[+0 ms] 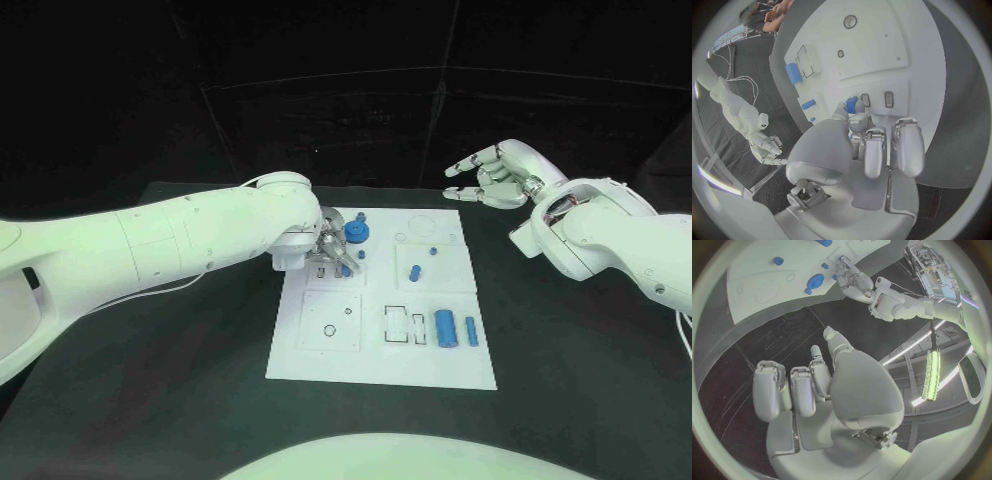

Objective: Assemble the parts on the task board

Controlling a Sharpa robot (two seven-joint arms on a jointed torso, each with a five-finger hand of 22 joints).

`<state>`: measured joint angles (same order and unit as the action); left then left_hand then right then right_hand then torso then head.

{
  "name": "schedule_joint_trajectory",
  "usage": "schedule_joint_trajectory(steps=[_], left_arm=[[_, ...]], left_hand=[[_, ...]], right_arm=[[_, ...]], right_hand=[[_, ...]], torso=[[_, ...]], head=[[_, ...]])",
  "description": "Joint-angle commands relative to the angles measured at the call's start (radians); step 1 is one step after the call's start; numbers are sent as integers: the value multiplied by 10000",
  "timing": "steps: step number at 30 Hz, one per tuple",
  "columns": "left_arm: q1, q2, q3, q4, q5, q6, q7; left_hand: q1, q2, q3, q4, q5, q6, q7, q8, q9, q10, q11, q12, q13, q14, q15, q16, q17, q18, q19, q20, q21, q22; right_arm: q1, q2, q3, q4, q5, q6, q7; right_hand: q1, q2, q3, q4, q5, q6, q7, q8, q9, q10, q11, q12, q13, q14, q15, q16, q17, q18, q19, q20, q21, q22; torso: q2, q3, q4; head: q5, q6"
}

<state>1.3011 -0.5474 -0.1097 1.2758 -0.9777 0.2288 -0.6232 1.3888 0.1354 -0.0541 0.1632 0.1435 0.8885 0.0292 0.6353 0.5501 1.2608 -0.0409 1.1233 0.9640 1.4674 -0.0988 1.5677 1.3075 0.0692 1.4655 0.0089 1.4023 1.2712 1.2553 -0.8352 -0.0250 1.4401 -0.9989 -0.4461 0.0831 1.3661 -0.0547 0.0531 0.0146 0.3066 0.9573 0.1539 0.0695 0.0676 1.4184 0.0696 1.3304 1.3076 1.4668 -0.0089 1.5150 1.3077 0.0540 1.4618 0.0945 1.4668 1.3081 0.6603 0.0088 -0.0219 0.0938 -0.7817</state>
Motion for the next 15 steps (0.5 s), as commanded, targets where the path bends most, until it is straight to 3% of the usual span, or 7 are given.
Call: schedule_joint_trajectory(steps=[1,2,3,5,7,8,15], left_arm=[[-22,-64,-13,75,218,-268,209],[-21,-97,-13,103,290,-345,233],[-21,-127,-12,131,337,-410,249],[-20,-219,-11,214,418,-569,280],[-15,-315,-10,300,463,-721,287],[-11,-369,-10,349,480,-804,279],[0,-666,-11,695,438,-1327,178]], left_hand=[[372,-186,1671,-694,320,-85,60,-73,32,-45,82,-145,-100,1034,-51,31,2633,-124,115,-2,-45,-36],[299,-360,2194,-730,343,-81,45,-73,47,-38,77,-179,-133,1034,-10,31,2633,-111,105,-1,-62,-56],[-57,-779,3281,-691,340,-46,22,-51,92,8,177,-208,-163,1034,42,31,2633,-96,99,9,-72,-53],[-530,-1346,4461,-720,290,-45,197,23,183,62,2,-187,-161,1034,67,31,2633,-87,95,26,-88,-59],[-646,-1444,4781,-735,289,-39,120,51,212,73,61,-184,-163,1034,75,31,2633,-90,94,33,-91,-59],[-1378,-1997,6326,-849,231,-36,140,223,393,144,68,-153,-165,1034,72,31,2633,-97,96,57,-105,-50],[-1981,-2294,7368,-1192,184,-80,114,431,615,209,78,-114,-159,1034,55,31,2633,-89,95,57,-134,-58]], right_arm=[[23,16,6,-14,-38,72,36],[23,18,6,-23,-38,76,37],[23,19,6,-30,-38,80,38],[23,17,6,-47,-38,86,41],[23,14,6,-65,-38,80,41],[23,11,6,-73,-38,60,38],[23,-11,6,-112,-38,-13,17]], right_hand=[[34,45,23,-56,65,65,21,2,-2,-12,-32,-60,640,745,-8,-56,1313,-34,-55,19,-60,211],[35,46,23,-56,68,65,21,2,-2,-12,-32,-60,640,745,-8,-57,1312,-34,-55,19,-60,210],[37,46,22,-59,85,66,22,1,-2,-11,-33,-58,641,744,-9,-60,1306,-32,-58,19,-64,203],[32,43,18,-58,85,66,22,1,-2,-14,-32,-64,636,744,-9,-59,1309,-31,-61,19,-67,196],[21,37,10,-55,79,67,23,1,-2,-12,-30,-60,639,743,-8,-63,1301,-33,-57,19,-63,205],[21,37,9,-55,79,67,23,1,-2,-11,-30,-60,639,743,-8,-63,1301,-33,-56,19,-63,206],[-46,6,-47,-32,53,78,20,4,-1,-20,-28,-77,623,737,-7,-78,1275,-25,-74,19,-83,167]], torso=[[0,-7,9],[-3,-8,13],[-7,-6,17],[-15,-1,25],[-15,-2,31],[-18,0,38],[13,-8,47]], head=[[-23,-16],[-22,-16],[-22,-17],[-21,-22],[-24,-13],[-30,-15],[77,-8]])
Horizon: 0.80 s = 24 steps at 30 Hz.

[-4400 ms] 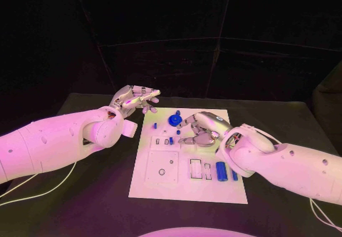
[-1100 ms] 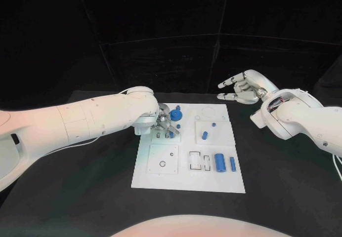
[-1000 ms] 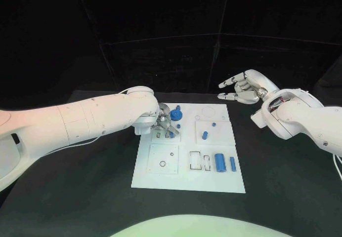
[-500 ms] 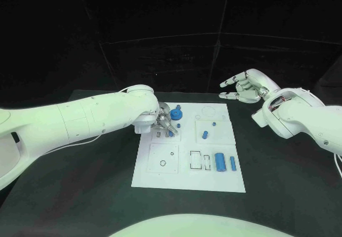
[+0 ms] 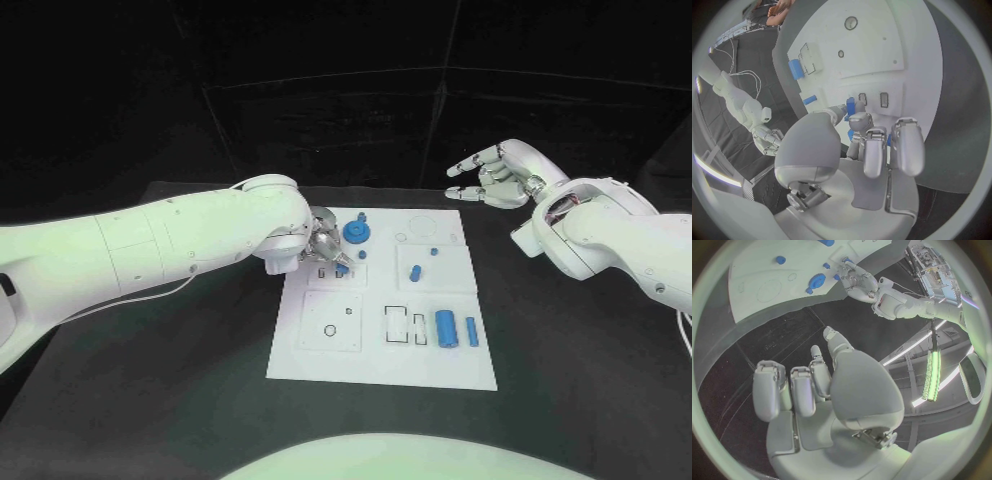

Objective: Assemble the parts on the task board

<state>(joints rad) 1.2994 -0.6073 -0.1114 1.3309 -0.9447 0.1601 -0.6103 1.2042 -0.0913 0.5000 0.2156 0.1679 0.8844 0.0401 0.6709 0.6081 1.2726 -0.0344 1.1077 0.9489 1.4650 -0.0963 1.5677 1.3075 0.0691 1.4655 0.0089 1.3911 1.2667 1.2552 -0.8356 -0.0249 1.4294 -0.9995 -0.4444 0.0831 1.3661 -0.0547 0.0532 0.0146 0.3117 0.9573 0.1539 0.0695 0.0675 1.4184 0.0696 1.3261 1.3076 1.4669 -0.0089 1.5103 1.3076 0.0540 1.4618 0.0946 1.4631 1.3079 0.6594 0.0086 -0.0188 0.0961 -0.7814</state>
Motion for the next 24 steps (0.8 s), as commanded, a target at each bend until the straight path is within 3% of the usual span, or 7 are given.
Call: schedule_joint_trajectory(steps=[1,13,24], left_arm=[[17,-97,6,190,73,-702,47],[-90,-220,-7,452,-553,-1332,-8],[-283,-190,-18,417,-1072,-1306,-60]], left_hand=[[-185,-46,1896,-1749,-66,-45,3,91,53,98,18,47,-6,1058,27,31,2633,-87,96,55,-24,-13],[-285,-99,2052,-1850,-75,-44,-1,136,100,129,7,75,19,1058,18,31,2633,-97,114,54,-1,35],[-358,-134,2110,-1896,-91,-28,-8,167,128,180,2,129,76,1058,14,31,2633,-102,126,50,14,65]], right_arm=[[23,-8,6,-8,-32,-32,15],[23,-40,5,-28,-32,-14,20],[22,-41,5,-31,-32,4,28]], right_hand=[[-60,3,-57,-26,0,81,20,5,0,-24,-29,-42,617,735,-7,-35,1269,-24,-78,19,-50,161],[-105,-4,-91,-4,-8,98,15,12,3,-27,-31,-49,610,734,-8,-40,1263,-21,-85,19,-58,147],[-122,-6,-103,4,-14,104,14,15,4,-24,-32,-44,614,734,-8,-41,1263,-21,-84,18,-58,148]], torso=[[20,-5,23],[7,6,-2],[24,7,-27]], head=[[54,-13],[156,-81],[199,-105]])
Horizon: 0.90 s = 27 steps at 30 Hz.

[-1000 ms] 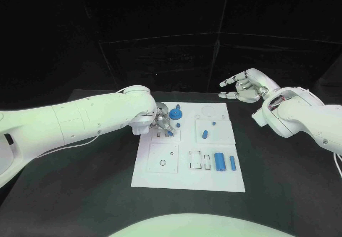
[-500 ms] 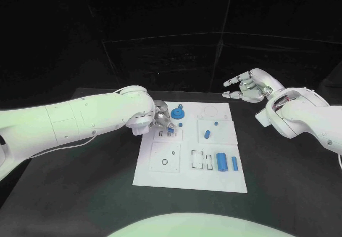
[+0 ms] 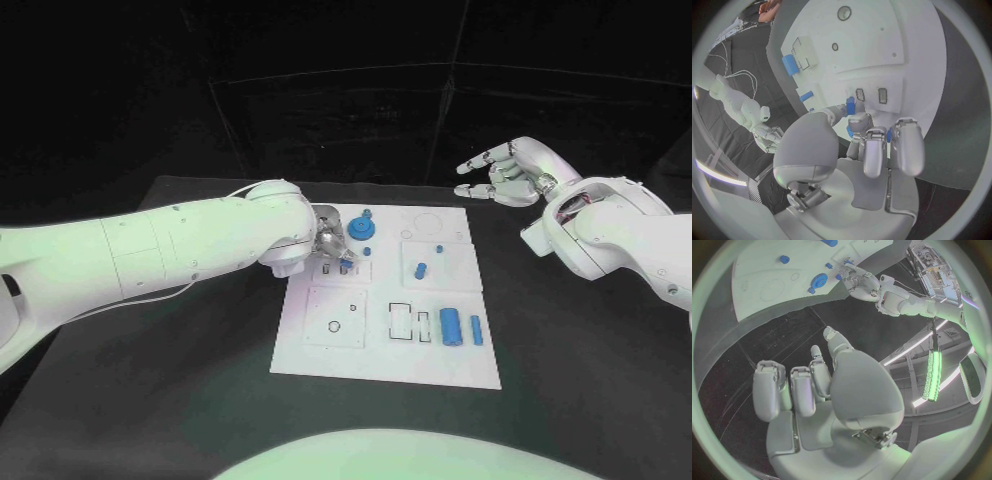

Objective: Assemble the parts on the task board

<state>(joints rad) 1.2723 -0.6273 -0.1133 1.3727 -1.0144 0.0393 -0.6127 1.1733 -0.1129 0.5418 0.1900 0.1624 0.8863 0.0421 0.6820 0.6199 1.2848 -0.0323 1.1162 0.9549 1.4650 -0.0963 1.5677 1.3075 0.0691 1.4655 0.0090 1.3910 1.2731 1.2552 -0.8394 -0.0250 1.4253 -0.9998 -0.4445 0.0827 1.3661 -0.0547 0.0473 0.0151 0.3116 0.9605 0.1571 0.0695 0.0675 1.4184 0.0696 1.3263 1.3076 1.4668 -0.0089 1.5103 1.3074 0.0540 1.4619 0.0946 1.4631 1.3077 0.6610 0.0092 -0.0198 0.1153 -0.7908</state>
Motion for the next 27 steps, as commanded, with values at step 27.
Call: schedule_joint_trajectory(steps=[27], left_arm=[[-133,-218,-8,89,-416,641,-279]], left_hand=[[-135,11,1705,-1714,-62,-12,-51,97,42,143,-36,141,125,1058,5,31,2633,-116,151,45,55,74]], right_arm=[[21,2,5,-15,-30,41,58]], right_hand=[[-161,3,-68,24,-25,91,-23,22,7,-21,-36,-45,613,735,-9,-41,1268,-21,-84,17,-59,151]], torso=[[3,1,-8]], head=[[21,-11]])
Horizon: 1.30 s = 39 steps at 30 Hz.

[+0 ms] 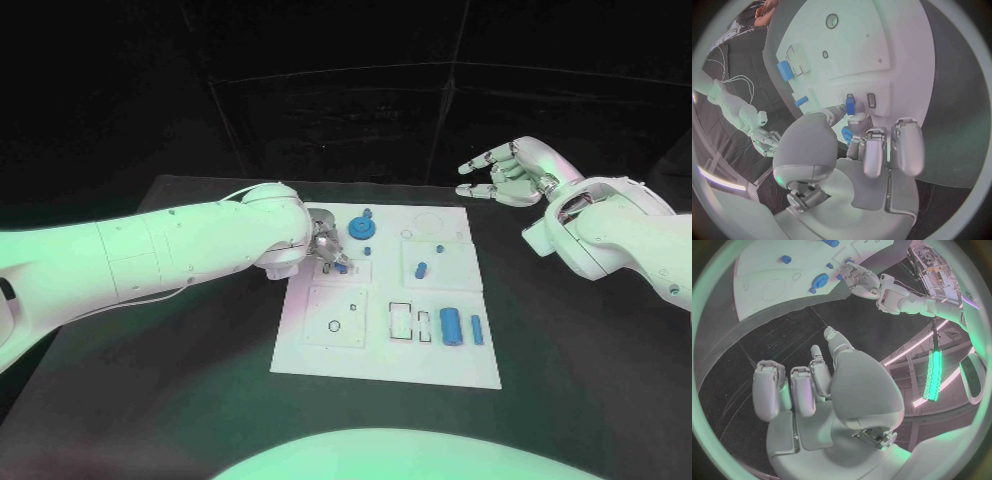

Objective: Assemble the parts on the task board

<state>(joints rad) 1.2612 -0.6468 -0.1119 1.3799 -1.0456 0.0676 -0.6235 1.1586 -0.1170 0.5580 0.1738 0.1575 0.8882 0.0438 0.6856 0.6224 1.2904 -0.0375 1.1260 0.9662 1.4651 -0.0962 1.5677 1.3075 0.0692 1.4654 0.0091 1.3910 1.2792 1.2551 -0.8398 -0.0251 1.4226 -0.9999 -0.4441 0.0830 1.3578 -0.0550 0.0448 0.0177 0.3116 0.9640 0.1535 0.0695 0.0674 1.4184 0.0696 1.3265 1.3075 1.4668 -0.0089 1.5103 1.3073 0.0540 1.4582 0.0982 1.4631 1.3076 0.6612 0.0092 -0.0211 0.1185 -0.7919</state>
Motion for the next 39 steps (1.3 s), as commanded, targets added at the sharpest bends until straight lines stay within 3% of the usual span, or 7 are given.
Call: schedule_joint_trajectory(steps=[1,15,28,39], left_arm=[[-23,-26,-22,24,-104,369,-165],[-24,-3,-31,-28,115,427,-99],[-21,139,-33,-210,142,514,-67],[-18,240,-33,-340,143,556,-81]], left_hand=[[11,51,1544,-1553,-12,-29,-69,62,17,88,16,45,12,1057,5,31,2633,-116,152,43,55,14],[-164,-15,1480,-1559,-36,14,-90,73,23,99,6,28,-21,1057,-2,31,2633,-119,157,38,60,30],[-1185,-266,541,-1213,-45,369,-217,33,-57,224,-87,229,202,1057,-71,31,2633,-131,183,-18,90,119],[-1538,-274,271,-1018,-47,539,-265,70,-80,350,-126,394,385,1057,-102,31,2633,-153,221,-46,156,241]], right_arm=[[22,7,6,13,-29,38,56],[22,13,6,20,-29,55,58],[22,26,6,22,-20,78,55],[22,61,6,39,-8,81,84]], right_hand=[[-79,6,-43,-1,-25,55,12,22,7,-21,-36,-46,614,735,-9,-41,1269,-21,-47,-19,-59,152],[-90,17,-50,8,-22,61,10,24,8,-27,-38,-57,604,734,-11,-44,1263,-20,-49,-20,-61,148],[-101,28,-57,17,-13,64,8,24,7,-45,-40,-86,580,730,-13,-53,1245,-15,-61,-21,-73,123],[-107,31,-62,23,0,62,8,22,6,-45,-40,-84,582,728,-14,-57,1239,-12,-67,-21,-80,111]], torso=[[0,2,6],[4,9,-7],[10,5,-9],[2,1,-15]], head=[[-10,-2],[25,-7],[50,-51],[28,-70]])
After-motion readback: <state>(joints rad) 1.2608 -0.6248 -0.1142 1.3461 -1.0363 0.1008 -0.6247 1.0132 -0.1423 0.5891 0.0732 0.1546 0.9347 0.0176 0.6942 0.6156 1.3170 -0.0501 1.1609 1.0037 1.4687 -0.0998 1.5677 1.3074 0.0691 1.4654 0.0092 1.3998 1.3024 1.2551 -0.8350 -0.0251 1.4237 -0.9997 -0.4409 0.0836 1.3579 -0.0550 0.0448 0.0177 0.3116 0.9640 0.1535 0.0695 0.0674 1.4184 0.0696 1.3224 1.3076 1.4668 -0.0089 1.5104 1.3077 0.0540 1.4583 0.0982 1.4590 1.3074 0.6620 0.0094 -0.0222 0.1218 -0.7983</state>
